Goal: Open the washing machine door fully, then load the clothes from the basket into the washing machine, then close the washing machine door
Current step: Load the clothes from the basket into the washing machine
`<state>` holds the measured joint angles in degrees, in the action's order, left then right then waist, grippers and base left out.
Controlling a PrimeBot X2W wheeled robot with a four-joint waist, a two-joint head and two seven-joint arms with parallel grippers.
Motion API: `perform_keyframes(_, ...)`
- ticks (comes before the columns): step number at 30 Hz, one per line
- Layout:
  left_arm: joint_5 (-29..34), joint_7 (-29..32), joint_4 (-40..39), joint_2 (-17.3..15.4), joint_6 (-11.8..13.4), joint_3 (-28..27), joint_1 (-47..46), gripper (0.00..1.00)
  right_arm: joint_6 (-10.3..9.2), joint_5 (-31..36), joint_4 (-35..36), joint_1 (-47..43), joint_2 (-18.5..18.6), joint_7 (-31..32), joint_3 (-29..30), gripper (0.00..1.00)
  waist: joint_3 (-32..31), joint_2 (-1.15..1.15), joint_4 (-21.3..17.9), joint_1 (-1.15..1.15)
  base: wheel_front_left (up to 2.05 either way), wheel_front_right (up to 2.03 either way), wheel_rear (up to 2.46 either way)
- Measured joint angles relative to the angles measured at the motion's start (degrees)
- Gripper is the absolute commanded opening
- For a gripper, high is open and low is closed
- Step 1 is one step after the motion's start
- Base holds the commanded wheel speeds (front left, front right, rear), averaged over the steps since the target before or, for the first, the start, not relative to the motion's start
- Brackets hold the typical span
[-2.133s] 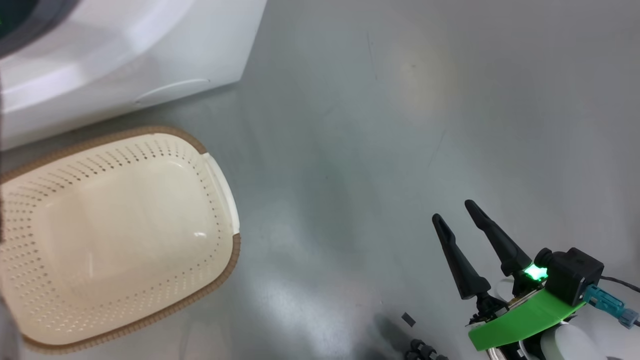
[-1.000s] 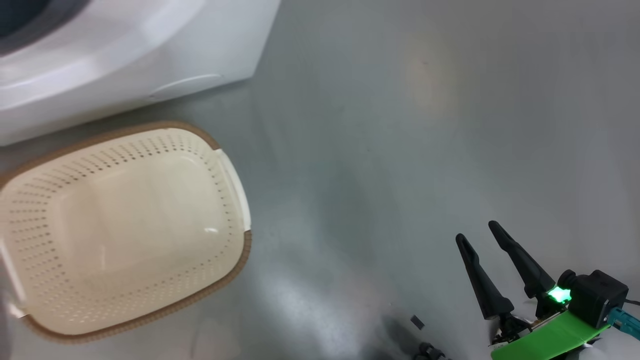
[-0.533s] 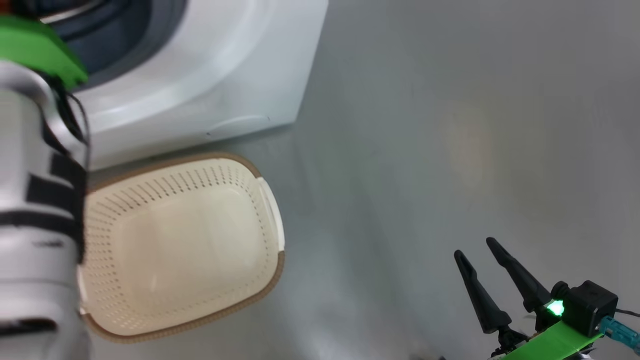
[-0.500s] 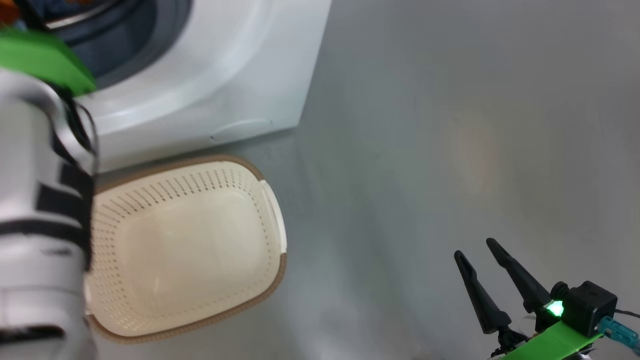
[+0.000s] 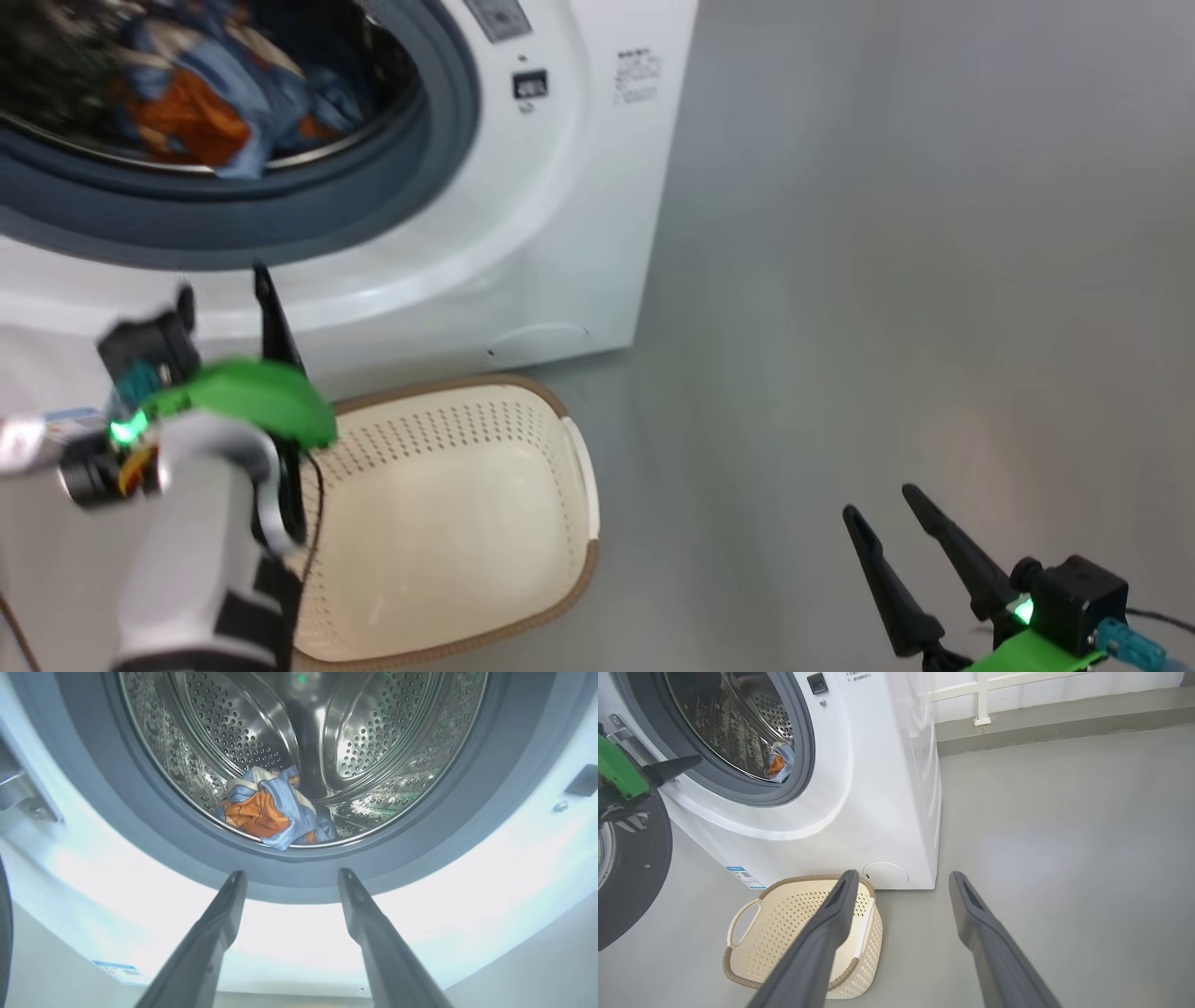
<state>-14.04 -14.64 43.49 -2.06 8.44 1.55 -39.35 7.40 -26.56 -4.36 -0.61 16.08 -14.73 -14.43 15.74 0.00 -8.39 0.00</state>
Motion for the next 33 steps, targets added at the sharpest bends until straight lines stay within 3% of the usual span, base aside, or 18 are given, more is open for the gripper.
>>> perform_keyframes(7,-5.95,0.00,-8.09,0.30,-2.96,4.33,13.44,1.00,0.00,1.90,-0.47,-1.97,-0.87,0.00,0.19,1.00,-5.35,0.00,2.87,0.00,0.00,0.00,0.00)
perform_keyframes(15,-9.84,0.01,-19.38,0.20,-1.54,10.89,29.71,1.00,0.00,3.03,-0.87,-3.94,-1.56,0.00,0.62,1.00,-10.68,0.00,6.07,0.00,0.00,0.00,0.00)
perform_keyframes(24,-8.22,0.01,-31.99,-0.16,1.97,9.58,43.18,1.00,0.00,4.74,-0.92,-5.64,-1.96,0.00,1.99,1.00,-14.78,0.00,10.32,0.00,0.00,0.00,0.00)
perform_keyframes(33,-6.51,0.01,-39.66,-0.42,1.81,6.92,50.94,1.00,0.00,5.81,-0.65,-6.94,-2.87,0.00,3.13,1.00,-17.92,0.00,13.14,0.00,0.00,0.00,0.00)
